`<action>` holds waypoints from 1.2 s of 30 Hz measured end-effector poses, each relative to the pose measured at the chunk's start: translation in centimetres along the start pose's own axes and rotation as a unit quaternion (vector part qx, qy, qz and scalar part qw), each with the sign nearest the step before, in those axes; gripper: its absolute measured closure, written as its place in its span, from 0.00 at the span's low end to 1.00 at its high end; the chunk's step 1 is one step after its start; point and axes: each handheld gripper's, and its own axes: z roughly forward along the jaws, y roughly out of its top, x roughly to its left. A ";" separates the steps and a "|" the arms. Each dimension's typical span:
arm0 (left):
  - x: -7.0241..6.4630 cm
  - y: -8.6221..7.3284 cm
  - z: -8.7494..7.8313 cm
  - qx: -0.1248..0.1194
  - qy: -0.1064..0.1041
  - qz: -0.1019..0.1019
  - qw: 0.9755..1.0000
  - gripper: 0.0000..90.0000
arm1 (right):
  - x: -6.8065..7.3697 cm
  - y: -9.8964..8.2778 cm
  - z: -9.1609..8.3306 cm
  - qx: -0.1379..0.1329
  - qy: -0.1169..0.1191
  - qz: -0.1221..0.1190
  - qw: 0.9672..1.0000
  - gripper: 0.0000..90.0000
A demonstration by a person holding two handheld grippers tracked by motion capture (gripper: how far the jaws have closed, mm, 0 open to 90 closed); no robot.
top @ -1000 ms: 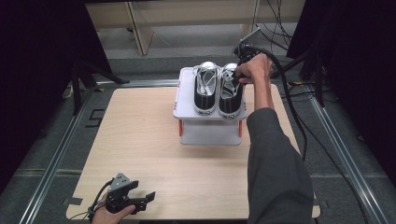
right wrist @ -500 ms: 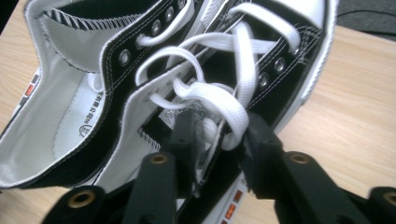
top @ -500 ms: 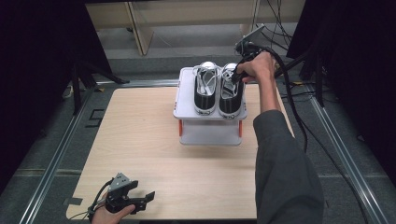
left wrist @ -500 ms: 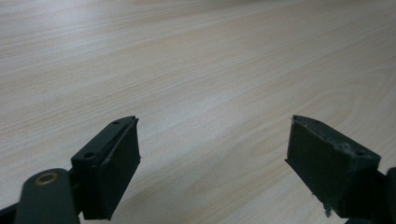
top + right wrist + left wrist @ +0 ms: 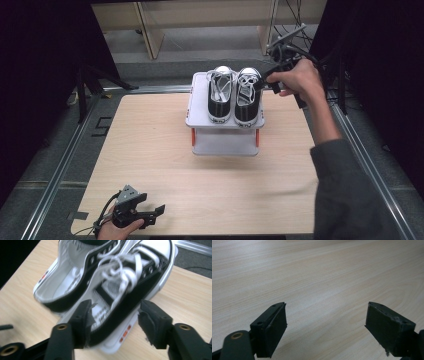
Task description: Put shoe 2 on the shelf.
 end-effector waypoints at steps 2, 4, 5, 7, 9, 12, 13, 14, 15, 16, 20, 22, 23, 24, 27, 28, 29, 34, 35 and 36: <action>-0.1 0.0 0.0 -0.006 -0.005 -0.004 1.000 0.18 | -0.3 -1.6 -0.6 -0.006 0.011 -0.009 1.000 0.47; -0.1 0.0 -0.1 -0.003 -0.001 0.001 1.000 0.18 | -0.6 -3.6 -1.2 -0.015 0.014 -0.013 1.000 0.44; 0.0 0.0 -0.1 0.000 0.003 0.003 1.000 0.18 | -0.6 -3.6 -1.2 -0.015 0.014 -0.013 1.000 0.44; 0.0 -0.1 0.0 0.000 0.003 0.001 1.000 0.18 | -0.8 -6.2 -1.6 -0.030 0.015 -0.014 0.999 0.40; 0.0 -0.1 -0.1 -0.002 0.003 -0.002 1.000 0.18 | -0.8 -8.3 -1.7 -0.034 0.018 -0.021 0.999 0.39; 0.0 -0.1 -0.1 -0.001 0.004 -0.002 1.000 0.18 | -0.6 -11.5 -1.2 -0.033 0.031 -0.029 0.999 0.37; 0.0 -0.1 -0.1 -0.001 0.004 -0.002 1.000 0.18 | -0.6 -11.5 -1.2 -0.033 0.031 -0.029 0.999 0.37; 0.1 -0.1 0.0 -0.001 0.003 -0.002 1.000 0.18 | -0.6 -13.4 -0.7 -0.048 0.036 -0.033 0.998 0.35; 0.1 -0.1 0.0 -0.001 0.003 -0.002 1.000 0.18 | -0.6 -14.2 -0.4 -0.055 0.039 -0.035 0.997 0.35; 0.1 -0.1 0.0 0.001 0.005 -0.001 1.000 0.18 | -0.6 -15.0 -0.2 -0.055 0.042 -0.036 0.997 0.34; 0.1 -0.1 0.0 0.001 0.006 0.000 1.000 0.18 | -0.4 -17.4 0.5 -0.054 0.051 -0.041 0.996 0.33; 0.2 -0.1 0.0 -0.001 0.006 -0.003 1.000 0.18 | -0.4 -18.3 0.8 -0.061 0.051 -0.043 0.996 0.32; 0.2 -0.1 0.0 -0.001 0.006 -0.003 1.000 0.18 | -0.4 -18.3 0.8 -0.061 0.051 -0.043 0.996 0.32; 0.2 -0.1 -0.1 -0.001 0.006 -0.002 1.000 0.18 | -0.5 -19.2 1.1 -0.057 0.050 -0.042 0.996 0.31; 0.2 -0.1 -0.1 0.001 0.007 -0.002 1.000 0.18 | -0.4 -20.2 1.4 -0.052 0.045 -0.031 0.997 0.31; 0.2 -0.1 -0.1 0.001 0.007 -0.002 1.000 0.18 | -0.4 -20.2 1.4 -0.052 0.045 -0.031 0.997 0.31; 0.2 -0.1 0.0 0.001 0.007 -0.002 1.000 0.18 | -0.5 -20.5 1.7 -0.056 0.045 -0.036 0.997 0.31; 0.2 -0.1 0.0 0.003 0.006 0.002 1.000 0.18 | -0.4 -21.9 3.2 -0.039 0.047 -0.024 0.998 0.30; 0.2 -0.1 0.0 0.002 0.006 0.001 1.000 0.18 | -0.3 -22.4 3.9 -0.052 0.055 -0.025 0.997 0.30; 0.2 -0.1 0.0 0.001 0.006 0.001 1.000 0.18 | -0.2 -22.9 4.5 -0.058 0.063 -0.025 0.996 0.29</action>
